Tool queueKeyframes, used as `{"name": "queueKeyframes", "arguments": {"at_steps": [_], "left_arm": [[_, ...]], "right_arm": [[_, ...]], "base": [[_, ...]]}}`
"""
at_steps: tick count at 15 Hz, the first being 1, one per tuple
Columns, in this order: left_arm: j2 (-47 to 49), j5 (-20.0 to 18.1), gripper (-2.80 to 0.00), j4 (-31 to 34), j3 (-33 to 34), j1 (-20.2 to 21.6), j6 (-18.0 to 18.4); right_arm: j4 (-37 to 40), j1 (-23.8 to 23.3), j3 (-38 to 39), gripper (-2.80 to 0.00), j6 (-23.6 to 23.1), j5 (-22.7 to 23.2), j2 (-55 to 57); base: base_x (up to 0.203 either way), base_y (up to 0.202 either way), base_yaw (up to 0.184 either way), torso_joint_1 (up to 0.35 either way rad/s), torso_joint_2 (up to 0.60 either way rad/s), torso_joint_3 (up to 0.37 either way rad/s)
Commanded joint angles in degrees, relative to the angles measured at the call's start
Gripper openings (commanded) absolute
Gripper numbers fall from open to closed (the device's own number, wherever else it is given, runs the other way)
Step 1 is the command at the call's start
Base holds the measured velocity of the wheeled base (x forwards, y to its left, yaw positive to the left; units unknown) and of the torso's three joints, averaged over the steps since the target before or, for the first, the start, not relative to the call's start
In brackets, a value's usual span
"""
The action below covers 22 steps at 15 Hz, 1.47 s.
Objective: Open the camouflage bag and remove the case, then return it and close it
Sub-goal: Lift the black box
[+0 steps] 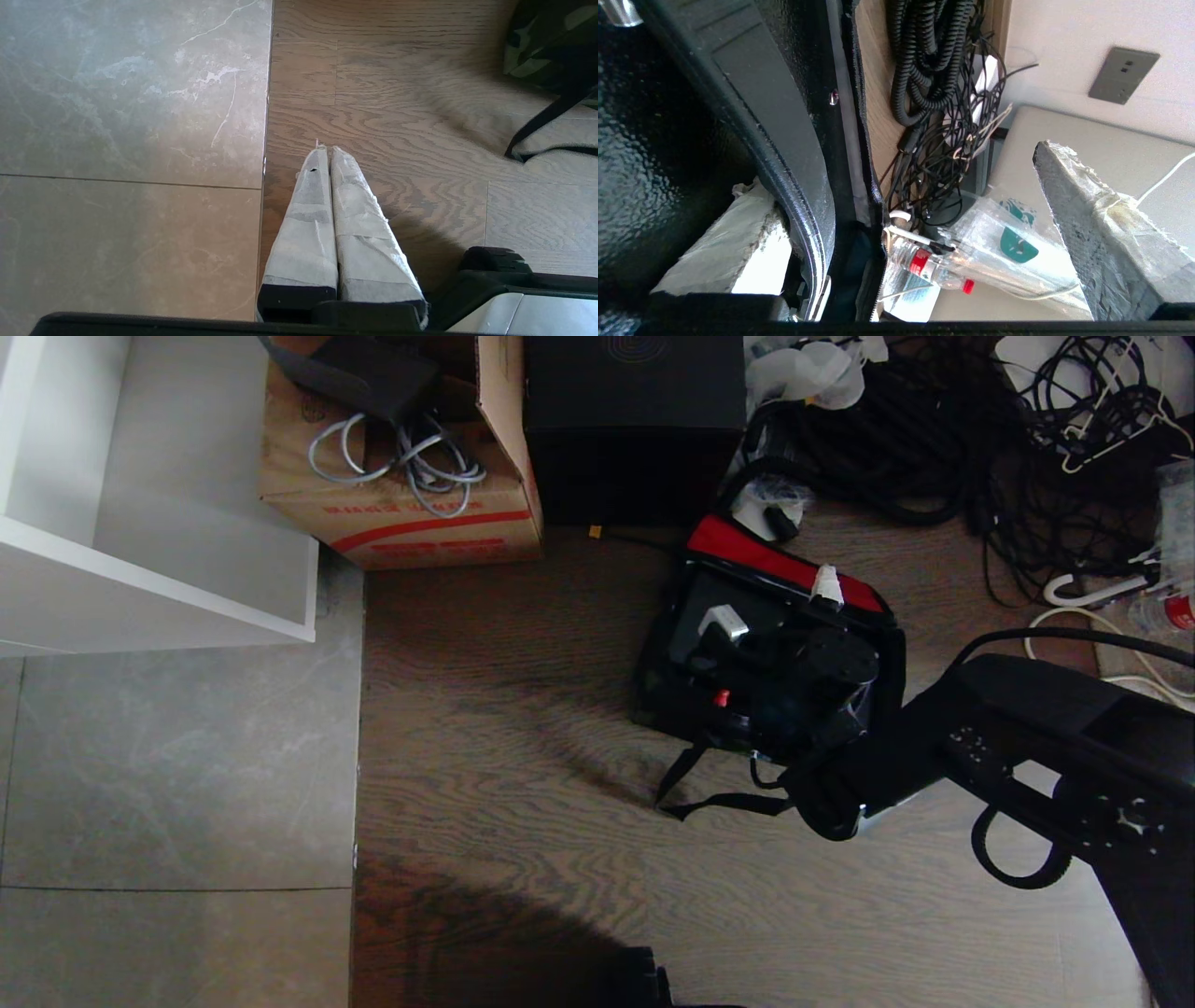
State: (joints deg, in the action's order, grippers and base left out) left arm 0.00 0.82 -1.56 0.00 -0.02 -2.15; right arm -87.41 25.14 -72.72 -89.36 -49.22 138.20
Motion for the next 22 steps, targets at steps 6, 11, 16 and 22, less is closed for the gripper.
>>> {"name": "queueKeyframes", "arguments": {"at_steps": [6, 11, 16, 22], "left_arm": [[0.00, -0.01, -2.80, -0.02, 0.44, -0.05, -0.05], [0.00, -0.03, -2.80, -0.02, 0.44, -0.02, -0.05], [0.00, -0.03, -2.80, -0.02, 0.44, 0.02, -0.05], [0.00, -0.01, -2.80, -0.02, 0.44, -0.05, -0.05]], "right_arm": [[-0.26, -1.50, -0.50, 0.00, -0.68, -2.69, 4.35], [-0.26, -2.20, -1.54, 0.00, -0.11, -7.10, 5.85], [-0.26, -3.16, -0.68, 0.00, 0.07, -7.38, 5.51], [-0.26, -3.16, -1.29, -2.80, 0.51, -8.15, 6.30]], "base": [[0.000, 0.000, 0.000, 0.000, 0.00, 0.000], [0.000, 0.000, 0.000, 0.000, 0.00, 0.000], [0.000, 0.000, 0.000, 0.000, 0.00, 0.000], [0.000, 0.000, 0.000, 0.000, 0.00, 0.000]]}}
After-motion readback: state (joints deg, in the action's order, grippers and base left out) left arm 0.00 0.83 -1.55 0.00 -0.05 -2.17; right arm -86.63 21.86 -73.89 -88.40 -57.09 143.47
